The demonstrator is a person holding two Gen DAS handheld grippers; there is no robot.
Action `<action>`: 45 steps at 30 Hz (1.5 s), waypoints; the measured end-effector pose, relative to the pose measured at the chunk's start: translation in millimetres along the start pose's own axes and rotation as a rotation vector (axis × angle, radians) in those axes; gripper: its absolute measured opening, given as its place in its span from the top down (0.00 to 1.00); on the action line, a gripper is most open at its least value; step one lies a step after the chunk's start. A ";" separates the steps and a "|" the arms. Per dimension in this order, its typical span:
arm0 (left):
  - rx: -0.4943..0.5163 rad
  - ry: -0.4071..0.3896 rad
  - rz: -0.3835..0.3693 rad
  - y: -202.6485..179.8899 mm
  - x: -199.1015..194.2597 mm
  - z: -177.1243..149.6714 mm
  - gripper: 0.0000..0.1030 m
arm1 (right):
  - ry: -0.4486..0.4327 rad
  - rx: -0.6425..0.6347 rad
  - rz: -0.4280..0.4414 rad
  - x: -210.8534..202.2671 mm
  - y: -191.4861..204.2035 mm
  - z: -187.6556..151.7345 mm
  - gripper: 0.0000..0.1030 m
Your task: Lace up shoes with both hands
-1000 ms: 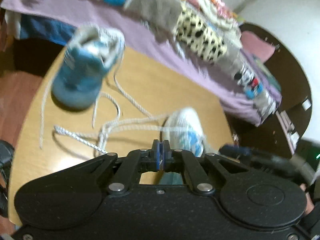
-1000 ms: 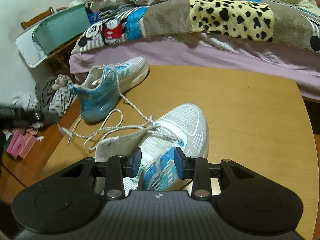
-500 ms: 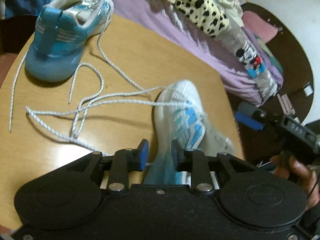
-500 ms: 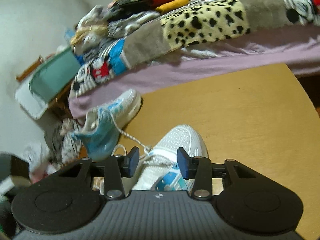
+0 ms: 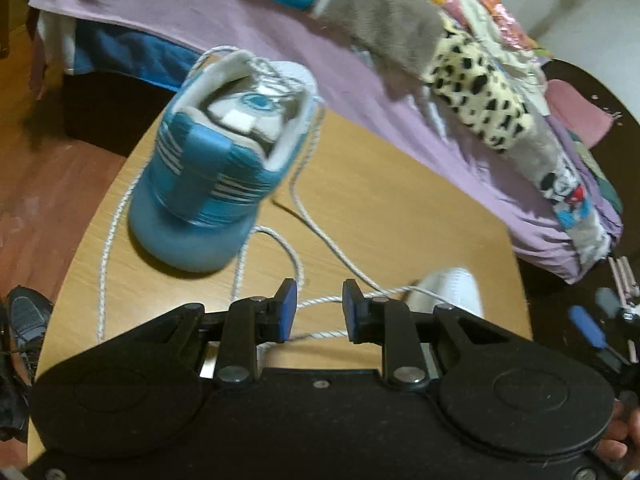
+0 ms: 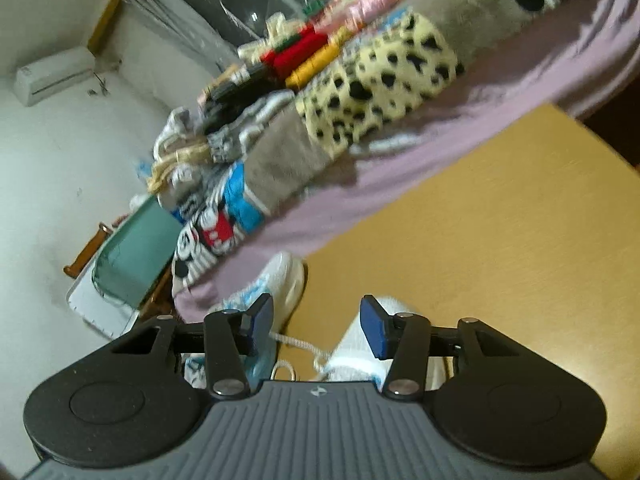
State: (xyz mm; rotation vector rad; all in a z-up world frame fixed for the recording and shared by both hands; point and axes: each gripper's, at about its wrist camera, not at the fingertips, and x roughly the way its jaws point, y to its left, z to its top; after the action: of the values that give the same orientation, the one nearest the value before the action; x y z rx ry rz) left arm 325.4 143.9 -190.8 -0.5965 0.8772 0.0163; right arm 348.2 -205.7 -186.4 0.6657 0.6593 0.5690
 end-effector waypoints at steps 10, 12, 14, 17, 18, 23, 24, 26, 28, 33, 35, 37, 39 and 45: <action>0.076 0.044 0.071 -13.6 39.9 5.0 0.79 | -0.057 0.053 -0.002 5.4 -15.0 7.3 0.53; 0.101 0.050 0.100 -15.6 49.7 4.7 0.79 | -0.049 0.059 -0.003 8.4 -17.8 8.7 0.53; 0.130 0.052 0.127 -17.9 57.6 4.3 0.79 | -0.034 0.072 -0.005 10.4 -20.4 8.7 0.53; 0.182 0.052 0.161 -23.6 65.7 3.4 0.79 | -0.002 0.090 -0.002 13.6 -23.5 9.3 0.53; 0.203 0.054 0.175 -26.2 68.5 2.7 0.79 | 0.007 0.085 -0.004 14.2 -23.5 9.4 0.53; 0.289 0.037 0.230 -33.4 72.5 -2.2 0.81 | 0.047 0.059 0.013 17.7 -19.0 8.1 0.53; 0.306 0.035 0.241 -34.1 72.6 -3.2 0.83 | 0.051 0.054 0.015 17.8 -17.8 7.5 0.53; 0.346 0.035 0.254 -34.1 72.9 -3.9 0.93 | 0.065 0.042 0.028 19.0 -14.7 6.5 0.52; 0.382 0.039 0.256 -34.2 72.8 -4.8 0.99 | 0.074 0.032 0.035 19.9 -11.5 4.8 0.52; 0.420 0.004 0.202 -35.8 63.7 -1.4 1.00 | 0.094 0.059 0.058 23.2 -8.7 1.2 0.50; 0.420 -0.052 0.160 -41.3 52.3 4.5 1.00 | 0.099 0.088 0.068 24.6 -10.4 0.2 0.50; 0.406 -0.130 0.085 -48.5 38.4 11.9 1.00 | 0.113 0.113 0.066 27.2 -12.7 -1.4 0.50; 0.402 -0.203 -0.007 -58.0 25.4 17.3 1.00 | 0.122 0.142 0.071 29.2 -15.4 -3.1 0.51; 0.596 -0.202 -0.364 -101.9 11.8 1.8 1.00 | 0.106 0.349 0.179 30.2 -35.6 -9.8 0.51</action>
State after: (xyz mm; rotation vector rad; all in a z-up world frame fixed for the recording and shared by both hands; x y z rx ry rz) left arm 360.0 56.8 -149.2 -0.1801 0.5267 -0.4919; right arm 370.5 -205.4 -228.5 1.0343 0.8124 0.6648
